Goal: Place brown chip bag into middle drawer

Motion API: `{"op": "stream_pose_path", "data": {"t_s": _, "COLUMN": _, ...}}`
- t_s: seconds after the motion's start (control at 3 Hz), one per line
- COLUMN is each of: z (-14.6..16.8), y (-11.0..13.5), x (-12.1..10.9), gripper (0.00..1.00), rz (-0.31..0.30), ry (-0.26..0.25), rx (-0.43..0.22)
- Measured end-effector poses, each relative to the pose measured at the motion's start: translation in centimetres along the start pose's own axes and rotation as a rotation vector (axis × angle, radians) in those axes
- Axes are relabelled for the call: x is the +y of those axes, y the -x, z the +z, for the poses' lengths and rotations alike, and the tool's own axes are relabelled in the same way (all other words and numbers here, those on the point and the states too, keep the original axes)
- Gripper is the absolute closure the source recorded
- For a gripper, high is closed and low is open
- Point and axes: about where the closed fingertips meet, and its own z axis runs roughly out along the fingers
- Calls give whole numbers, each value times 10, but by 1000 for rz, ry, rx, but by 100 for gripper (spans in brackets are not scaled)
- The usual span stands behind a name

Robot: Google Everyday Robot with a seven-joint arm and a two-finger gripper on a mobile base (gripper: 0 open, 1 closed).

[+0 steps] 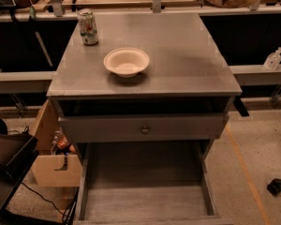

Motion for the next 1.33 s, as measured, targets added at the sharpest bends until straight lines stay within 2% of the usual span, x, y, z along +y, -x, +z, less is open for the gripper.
{"op": "stream_pose_path", "data": {"t_s": 0.33, "z": -74, "y": -14, "x": 8, "gripper": 100, "rz": 21, "ry": -33, "rx": 9}}
{"op": "stream_pose_path", "data": {"t_s": 1.0, "z": -192, "y": -30, "x": 33, "gripper": 100, "rz": 49, "ry": -85, "rx": -4}}
{"op": "stream_pose_path", "data": {"t_s": 1.33, "z": -249, "y": -16, "x": 37, "gripper": 100, "rz": 16, "ry": -150, "rx": -53}}
